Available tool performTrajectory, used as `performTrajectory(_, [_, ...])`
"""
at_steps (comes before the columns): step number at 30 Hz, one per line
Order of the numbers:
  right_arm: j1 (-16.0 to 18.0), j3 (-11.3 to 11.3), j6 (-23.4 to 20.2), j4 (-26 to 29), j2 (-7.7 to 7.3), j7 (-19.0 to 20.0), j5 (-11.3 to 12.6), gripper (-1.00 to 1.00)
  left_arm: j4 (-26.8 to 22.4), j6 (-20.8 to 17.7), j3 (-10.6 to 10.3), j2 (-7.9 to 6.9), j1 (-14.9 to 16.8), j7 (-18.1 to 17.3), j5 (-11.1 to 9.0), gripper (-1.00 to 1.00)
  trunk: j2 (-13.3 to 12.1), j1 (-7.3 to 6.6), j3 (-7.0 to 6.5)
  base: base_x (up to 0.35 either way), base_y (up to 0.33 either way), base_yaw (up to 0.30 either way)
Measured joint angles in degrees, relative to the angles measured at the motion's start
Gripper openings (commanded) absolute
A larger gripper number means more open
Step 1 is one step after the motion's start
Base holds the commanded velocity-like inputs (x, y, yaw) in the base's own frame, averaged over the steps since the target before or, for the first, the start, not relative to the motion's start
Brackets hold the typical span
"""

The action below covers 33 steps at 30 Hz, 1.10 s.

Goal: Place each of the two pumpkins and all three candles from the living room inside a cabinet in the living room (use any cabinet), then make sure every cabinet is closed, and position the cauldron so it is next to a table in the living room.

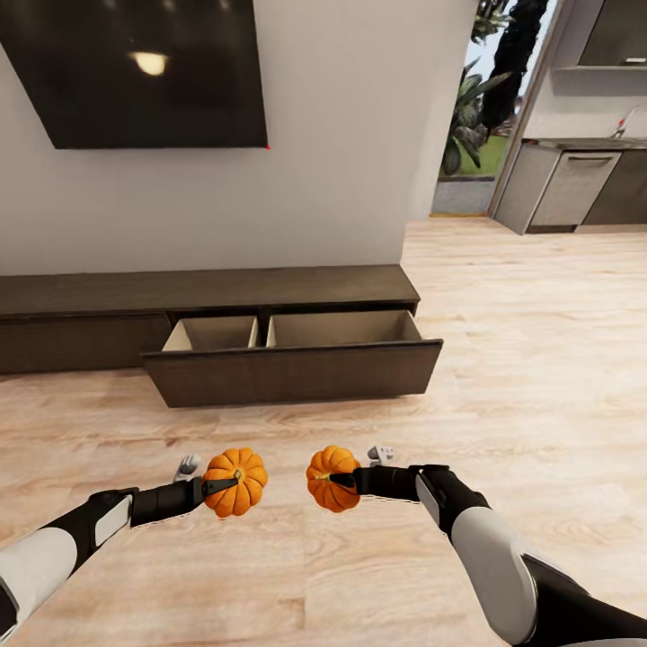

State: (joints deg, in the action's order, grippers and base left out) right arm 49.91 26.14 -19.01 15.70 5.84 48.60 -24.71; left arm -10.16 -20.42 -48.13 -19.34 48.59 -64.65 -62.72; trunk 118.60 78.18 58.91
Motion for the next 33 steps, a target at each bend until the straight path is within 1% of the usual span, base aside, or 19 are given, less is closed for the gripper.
performTrajectory(18, [0.0, 0.0, 0.0, -0.1, -0.09, 0.2, 0.1, -1.00, -0.1, 0.6, 0.0, 0.00, -0.3, 0.0, 0.0, -1.00, 0.0, 0.00, 0.00, 0.337, 0.000, 0.000])
performTrajectory(27, [0.0, 0.0, 0.0, -0.1, -0.09, 0.3, 0.2, -1.00, -0.1, 0.6, 0.0, 0.04, -0.3, 0.0, 0.0, -1.00, 0.0, 0.00, -0.31, 0.336, 0.000, -0.130])
performTrajectory(33, [0.0, 0.0, 0.0, -0.1, -0.05, 0.3, 0.2, -1.00, -0.1, 0.6, 0.0, 0.05, -0.3, 0.0, 0.0, -1.00, 0.0, 0.00, -0.38, 0.336, 0.000, -0.021])
